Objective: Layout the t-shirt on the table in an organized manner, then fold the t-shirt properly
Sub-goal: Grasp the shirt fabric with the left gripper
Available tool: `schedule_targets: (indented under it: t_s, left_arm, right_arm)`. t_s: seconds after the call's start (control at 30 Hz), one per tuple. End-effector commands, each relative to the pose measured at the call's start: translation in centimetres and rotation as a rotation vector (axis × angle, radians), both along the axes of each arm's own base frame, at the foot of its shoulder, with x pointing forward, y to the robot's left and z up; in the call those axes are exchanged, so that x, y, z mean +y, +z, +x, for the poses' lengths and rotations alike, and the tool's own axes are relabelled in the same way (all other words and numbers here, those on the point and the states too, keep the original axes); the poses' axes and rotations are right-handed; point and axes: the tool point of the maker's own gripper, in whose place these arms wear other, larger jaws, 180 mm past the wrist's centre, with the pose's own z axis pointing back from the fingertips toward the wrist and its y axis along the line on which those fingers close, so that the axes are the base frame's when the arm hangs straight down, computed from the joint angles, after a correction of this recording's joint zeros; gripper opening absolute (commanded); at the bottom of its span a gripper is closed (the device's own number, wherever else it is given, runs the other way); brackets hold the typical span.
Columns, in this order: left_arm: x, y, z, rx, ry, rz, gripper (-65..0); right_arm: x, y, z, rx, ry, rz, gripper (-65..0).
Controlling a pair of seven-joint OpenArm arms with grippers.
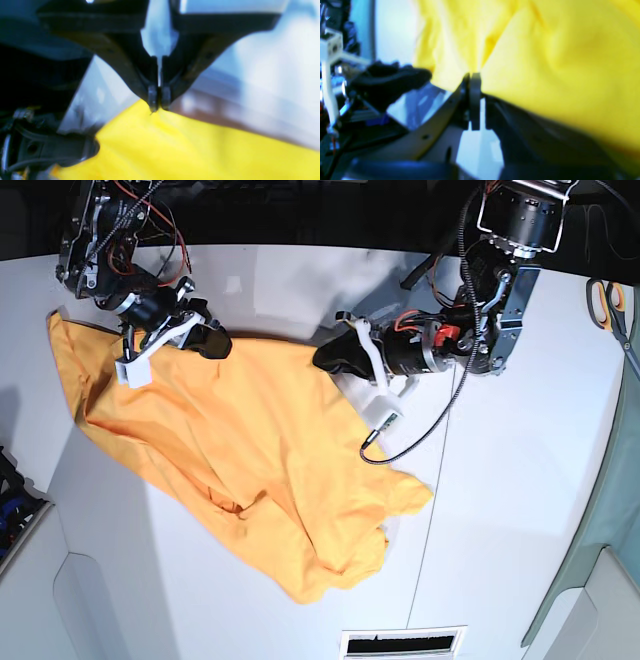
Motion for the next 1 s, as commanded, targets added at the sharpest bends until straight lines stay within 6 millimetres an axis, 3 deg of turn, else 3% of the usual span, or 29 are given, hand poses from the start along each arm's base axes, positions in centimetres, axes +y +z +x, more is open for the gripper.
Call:
schedule_targets:
  t_s: [0.0, 0.1, 0.23, 0.33, 0.43, 0.6, 0.77, 0.87, 0.97]
  left_arm:
    - [0.5, 2.2, 0.9, -0.067, -0.006, -0.025, -65.0]
    - [1.6, 5.9, 0.9, -0.171, -0.040, -0.031, -65.0]
    - [1.4, 10.7, 1.0, -0.330, -0.107, -0.016, -65.0]
    - [0.8, 13.3, 1.7, -0.415, -0.124, -0.030, -65.0]
    - [0.2, 14.5, 3.6, -0.477, -0.104, -0.036, -65.0]
    - [-1.6, 14.0, 8.7, -0.494, -0.029, -0.052, -65.0]
    - [-6.0, 12.1, 13.7, -0.416, 0.001, -0.096, -65.0]
    - [-8.6, 10.8, 15.7, -0.387, -0.003, -0.093, -65.0]
    - [-10.7, 9.0, 16.4, -0.346, -0.010, -0.083, -65.0]
  right_arm:
    - [-0.1, 1.6, 0.4, -0.053, 0.004, 0.008, -65.0]
    - [-0.3, 3.1, -0.7, -0.075, 0.031, 0.004, -65.0]
    - [-0.9, 5.5, -1.4, -0.137, 0.043, 0.011, -65.0]
    - [-1.0, 7.1, -0.6, -0.194, 0.045, -0.010, -65.0]
    - [-1.3, 7.9, 0.9, -0.233, 0.043, -0.036, -65.0]
    - [-2.7, 8.9, 4.5, -0.307, -0.001, -0.128, -65.0]
    - [-3.3, 8.7, 7.5, -0.313, -0.042, -0.147, -65.0]
    - [-4.0, 8.0, 9.2, -0.305, -0.068, -0.183, -65.0]
    - [-5.4, 6.6, 10.5, -0.276, -0.104, -0.242, -65.0]
